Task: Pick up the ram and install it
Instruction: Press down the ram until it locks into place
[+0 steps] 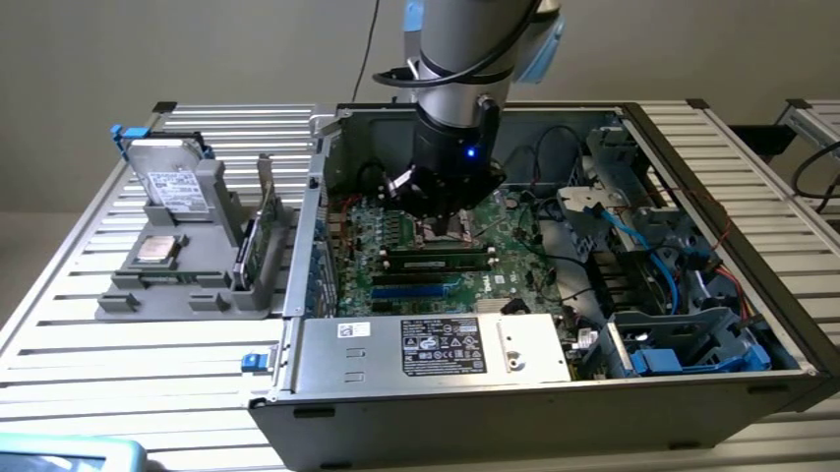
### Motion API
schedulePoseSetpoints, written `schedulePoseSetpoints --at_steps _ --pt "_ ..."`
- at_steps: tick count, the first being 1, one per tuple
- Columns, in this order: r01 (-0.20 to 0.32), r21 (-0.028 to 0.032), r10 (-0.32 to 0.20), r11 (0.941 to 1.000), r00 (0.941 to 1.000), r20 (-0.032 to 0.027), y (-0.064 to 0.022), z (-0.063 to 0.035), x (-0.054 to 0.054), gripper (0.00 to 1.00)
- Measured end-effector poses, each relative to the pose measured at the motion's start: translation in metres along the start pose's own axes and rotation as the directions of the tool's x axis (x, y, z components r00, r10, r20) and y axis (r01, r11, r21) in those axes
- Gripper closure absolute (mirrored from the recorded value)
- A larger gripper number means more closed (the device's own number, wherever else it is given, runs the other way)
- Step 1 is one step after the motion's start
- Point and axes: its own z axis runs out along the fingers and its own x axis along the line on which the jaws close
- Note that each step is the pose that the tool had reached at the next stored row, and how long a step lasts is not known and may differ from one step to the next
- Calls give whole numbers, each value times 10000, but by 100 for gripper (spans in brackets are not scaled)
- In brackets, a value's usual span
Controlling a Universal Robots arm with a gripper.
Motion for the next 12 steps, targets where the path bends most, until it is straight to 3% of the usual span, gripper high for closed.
schedulePoseSetpoints --at_steps 3,5,6,7,10,12 --pt "-168 -12 168 9999 9998 -60 0 -14 2 89" --pt "-250 30 251 9997 9996 -86 1 -21 1 89" --pt "-284 118 285 9995 9995 -106 0 -23 1 89" --pt "-314 248 317 9992 9994 -129 0 -24 0 89" --pt "-434 689 448 9967 9988 -202 0 -25 1 89" --pt "-543 888 566 9946 9981 -226 1 -28 1 89"
